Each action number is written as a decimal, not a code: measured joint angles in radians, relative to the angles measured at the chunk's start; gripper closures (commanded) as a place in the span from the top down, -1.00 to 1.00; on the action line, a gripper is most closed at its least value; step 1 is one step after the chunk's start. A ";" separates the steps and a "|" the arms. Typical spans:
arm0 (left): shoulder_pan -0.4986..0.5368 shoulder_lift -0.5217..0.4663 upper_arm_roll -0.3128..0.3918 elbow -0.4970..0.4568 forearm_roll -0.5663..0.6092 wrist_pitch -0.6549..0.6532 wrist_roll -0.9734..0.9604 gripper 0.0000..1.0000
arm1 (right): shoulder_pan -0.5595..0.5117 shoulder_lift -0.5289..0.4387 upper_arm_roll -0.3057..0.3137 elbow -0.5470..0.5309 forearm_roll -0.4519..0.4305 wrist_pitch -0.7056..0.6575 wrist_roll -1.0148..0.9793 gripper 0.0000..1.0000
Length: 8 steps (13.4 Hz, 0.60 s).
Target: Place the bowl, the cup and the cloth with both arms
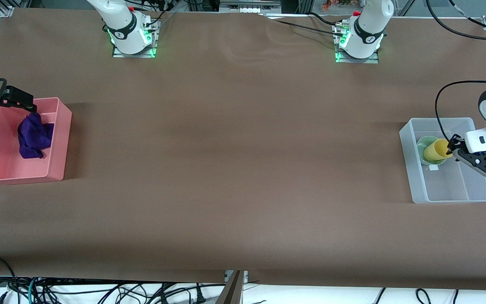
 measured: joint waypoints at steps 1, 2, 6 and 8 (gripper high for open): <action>0.000 -0.016 -0.013 0.004 -0.027 -0.014 -0.020 1.00 | 0.000 0.000 0.000 0.000 0.000 0.000 0.000 1.00; -0.001 -0.043 -0.027 0.011 -0.093 -0.037 -0.055 1.00 | 0.000 0.000 0.000 0.000 0.000 0.000 0.000 1.00; -0.070 -0.214 -0.053 0.025 -0.206 -0.218 -0.387 1.00 | 0.000 0.000 0.000 0.000 0.000 0.000 0.000 1.00; -0.155 -0.306 -0.078 0.032 -0.127 -0.343 -0.676 1.00 | 0.000 0.000 -0.001 0.000 0.000 0.000 0.000 1.00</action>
